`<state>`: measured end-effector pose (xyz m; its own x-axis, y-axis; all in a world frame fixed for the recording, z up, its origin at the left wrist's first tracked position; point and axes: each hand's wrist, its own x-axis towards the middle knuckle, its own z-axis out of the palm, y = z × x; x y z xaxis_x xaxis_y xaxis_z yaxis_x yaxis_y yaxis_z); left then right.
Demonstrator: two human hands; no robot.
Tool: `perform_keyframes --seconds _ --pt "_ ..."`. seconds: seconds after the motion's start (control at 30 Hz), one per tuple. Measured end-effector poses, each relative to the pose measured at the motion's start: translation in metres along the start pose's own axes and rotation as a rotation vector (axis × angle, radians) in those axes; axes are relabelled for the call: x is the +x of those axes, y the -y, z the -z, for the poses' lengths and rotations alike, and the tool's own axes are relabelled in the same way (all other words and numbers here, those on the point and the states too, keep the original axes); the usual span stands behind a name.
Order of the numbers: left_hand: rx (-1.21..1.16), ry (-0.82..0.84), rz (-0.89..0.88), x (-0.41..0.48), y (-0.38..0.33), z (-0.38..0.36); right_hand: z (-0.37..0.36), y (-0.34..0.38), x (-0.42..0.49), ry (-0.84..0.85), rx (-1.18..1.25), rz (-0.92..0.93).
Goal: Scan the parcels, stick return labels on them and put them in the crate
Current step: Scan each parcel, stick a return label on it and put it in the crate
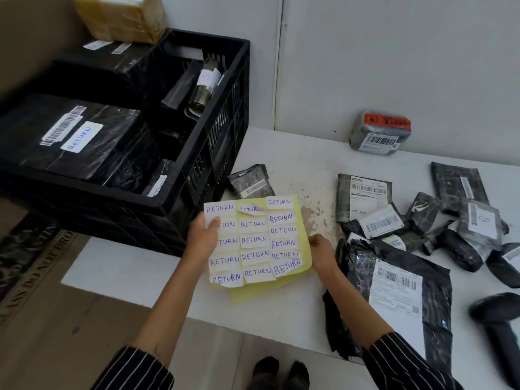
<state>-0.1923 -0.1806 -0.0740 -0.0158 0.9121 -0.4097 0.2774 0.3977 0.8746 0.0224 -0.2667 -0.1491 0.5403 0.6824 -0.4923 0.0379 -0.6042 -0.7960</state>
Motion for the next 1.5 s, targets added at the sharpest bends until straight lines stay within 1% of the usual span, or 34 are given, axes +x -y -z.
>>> perform_keyframes --seconds 0.07,0.13,0.23,0.33,0.37,0.43,0.5,0.53,0.6,0.63,0.7,0.77,0.87,0.93,1.07,1.27,1.33,1.4,1.43,1.5 --pt "0.001 -0.006 0.048 0.004 0.015 -0.001 0.003 -0.001 0.002 -0.042 0.043 -0.013" --pt "0.009 -0.02 0.085 0.007 0.027 -0.005 0.009 -0.002 0.002 -0.107 0.053 0.013" --pt "0.023 -0.033 0.137 0.01 0.044 -0.013 0.02 0.001 -0.006 -0.213 -0.031 0.107" --pt "0.126 -0.043 0.148 0.01 0.055 -0.02 0.021 0.001 -0.013 -0.235 -0.093 0.217" --pt "0.193 -0.054 0.123 0.008 0.057 -0.023 0.019 0.001 -0.015 -0.23 -0.116 0.257" --pt "0.368 -0.109 0.015 0.001 0.059 -0.026 0.011 0.002 -0.016 -0.209 -0.185 0.359" --pt "0.605 -0.177 -0.144 -0.008 0.063 -0.028 0.0 0.005 -0.015 -0.147 -0.28 0.468" --pt "0.708 -0.178 -0.231 -0.012 0.065 -0.029 -0.007 0.008 -0.014 -0.097 -0.315 0.504" --pt "0.834 -0.097 -0.368 -0.015 0.073 -0.032 -0.024 0.016 -0.01 -0.003 -0.382 0.564" --pt "0.873 -0.036 -0.404 -0.015 0.077 -0.033 -0.033 0.02 -0.006 0.028 -0.421 0.598" --pt "0.981 0.085 -0.416 -0.012 0.084 -0.035 -0.051 0.025 0.002 0.061 -0.524 0.644" --pt "1.075 0.157 -0.384 -0.007 0.091 -0.037 -0.066 0.026 0.01 0.063 -0.655 0.66" --pt "1.122 0.212 -0.287 -0.002 0.095 -0.038 -0.081 0.026 0.018 0.036 -0.841 0.66" --pt "1.142 0.23 -0.254 0.0 0.097 -0.039 -0.087 0.027 0.019 -0.001 -0.885 0.707" --pt "1.172 0.256 -0.235 0.001 0.096 -0.04 -0.09 0.029 0.02 -0.053 -0.953 0.735" --pt "1.182 0.279 -0.196 0.002 0.09 -0.043 -0.084 0.034 0.016 -0.041 -0.856 0.812" --pt "1.181 0.278 -0.191 0.001 0.09 -0.042 -0.083 0.034 0.015 -0.019 -0.848 0.809" --pt "1.178 0.277 -0.183 0.002 0.09 -0.042 -0.079 0.037 0.012 0.045 -0.877 0.761" --pt "1.18 0.279 -0.179 0.002 0.09 -0.042 -0.076 0.038 0.01 0.08 -0.845 0.729" --pt "1.19 0.288 -0.173 0.002 0.088 -0.042 -0.07 0.041 0.006 0.137 -0.688 0.663"
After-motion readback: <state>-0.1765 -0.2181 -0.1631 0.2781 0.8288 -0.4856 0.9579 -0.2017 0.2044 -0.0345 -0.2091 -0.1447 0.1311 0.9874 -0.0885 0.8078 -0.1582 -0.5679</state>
